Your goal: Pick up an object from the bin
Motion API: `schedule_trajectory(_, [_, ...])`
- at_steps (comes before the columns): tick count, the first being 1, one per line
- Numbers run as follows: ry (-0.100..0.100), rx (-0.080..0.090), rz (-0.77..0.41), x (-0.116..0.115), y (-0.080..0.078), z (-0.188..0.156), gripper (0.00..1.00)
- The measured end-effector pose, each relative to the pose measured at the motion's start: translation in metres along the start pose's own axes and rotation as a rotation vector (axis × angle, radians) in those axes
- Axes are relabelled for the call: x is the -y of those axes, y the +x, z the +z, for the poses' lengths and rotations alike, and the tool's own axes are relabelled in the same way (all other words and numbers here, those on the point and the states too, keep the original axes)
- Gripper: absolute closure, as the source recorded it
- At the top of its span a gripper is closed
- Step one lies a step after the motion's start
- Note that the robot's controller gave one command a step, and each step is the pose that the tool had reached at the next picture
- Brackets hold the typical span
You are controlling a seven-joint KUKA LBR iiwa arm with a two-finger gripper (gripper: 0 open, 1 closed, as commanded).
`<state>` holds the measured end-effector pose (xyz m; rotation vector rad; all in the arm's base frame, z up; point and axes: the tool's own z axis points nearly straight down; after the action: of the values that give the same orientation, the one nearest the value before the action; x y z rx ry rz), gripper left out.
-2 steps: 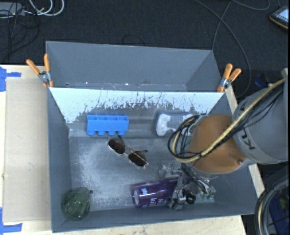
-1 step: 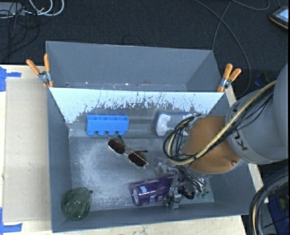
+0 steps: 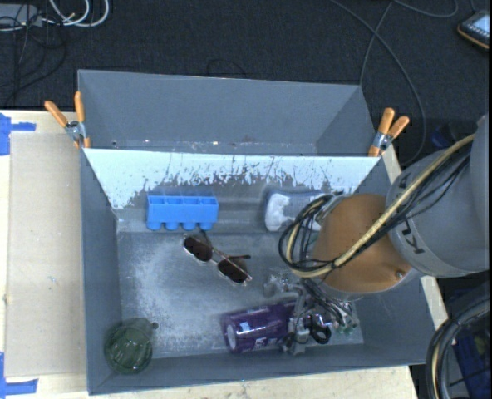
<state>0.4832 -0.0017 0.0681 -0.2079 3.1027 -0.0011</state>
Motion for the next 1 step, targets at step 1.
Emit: schedule_trajectory(1, [0.001,0.007,-0.004,-0.0001,-0.0013,0.0057,0.00])
